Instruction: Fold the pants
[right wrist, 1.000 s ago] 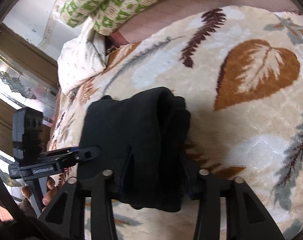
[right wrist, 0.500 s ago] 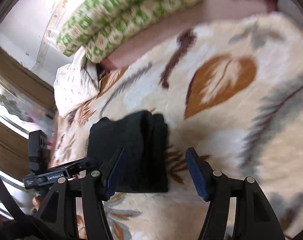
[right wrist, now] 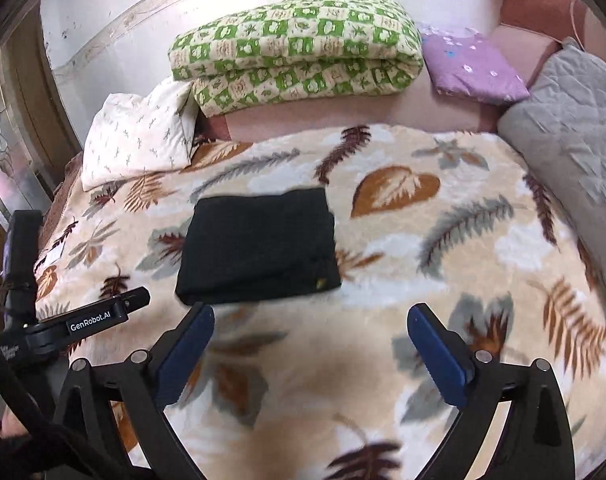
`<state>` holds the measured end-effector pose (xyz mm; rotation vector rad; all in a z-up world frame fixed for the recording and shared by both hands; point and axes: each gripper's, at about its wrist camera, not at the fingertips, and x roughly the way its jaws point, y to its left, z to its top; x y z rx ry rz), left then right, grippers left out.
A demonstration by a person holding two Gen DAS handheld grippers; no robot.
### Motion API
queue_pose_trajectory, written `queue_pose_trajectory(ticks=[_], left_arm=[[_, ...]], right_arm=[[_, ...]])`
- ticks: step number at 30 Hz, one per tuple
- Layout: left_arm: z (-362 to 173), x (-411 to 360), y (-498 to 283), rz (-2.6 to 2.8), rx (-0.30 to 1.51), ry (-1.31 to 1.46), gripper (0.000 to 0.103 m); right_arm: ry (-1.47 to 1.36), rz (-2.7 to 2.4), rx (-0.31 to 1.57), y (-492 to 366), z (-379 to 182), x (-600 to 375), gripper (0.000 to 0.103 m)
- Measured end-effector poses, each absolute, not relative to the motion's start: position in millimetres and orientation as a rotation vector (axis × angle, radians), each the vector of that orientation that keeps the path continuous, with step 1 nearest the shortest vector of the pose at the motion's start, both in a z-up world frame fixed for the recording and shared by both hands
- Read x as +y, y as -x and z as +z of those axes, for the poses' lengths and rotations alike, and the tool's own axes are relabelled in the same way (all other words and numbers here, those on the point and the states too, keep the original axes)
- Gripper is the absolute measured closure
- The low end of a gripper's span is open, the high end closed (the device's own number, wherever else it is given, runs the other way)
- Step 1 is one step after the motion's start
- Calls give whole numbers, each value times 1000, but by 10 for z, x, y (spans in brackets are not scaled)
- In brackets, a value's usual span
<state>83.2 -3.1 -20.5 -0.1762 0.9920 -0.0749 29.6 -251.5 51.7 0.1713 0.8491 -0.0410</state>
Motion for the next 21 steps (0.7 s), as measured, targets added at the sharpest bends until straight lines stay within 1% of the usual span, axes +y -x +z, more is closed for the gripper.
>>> queue_pose_trajectory(ticks=[3, 6, 10, 21], left_arm=[[-190, -49, -684, -19, 948, 108, 29], [-143, -95, -547, 7, 908, 36, 29], [-104, -97, -445, -6, 889, 34, 29], [-53, -267, -276, -58, 870, -31, 29]], right_arm=[[-176, -49, 849, -157, 458, -2407, 3], [-132, -77, 792, -6, 495, -2294, 2], [-88, -120, 727, 137, 566, -2215, 1], [-60, -112, 744, 226, 543, -2211, 1]])
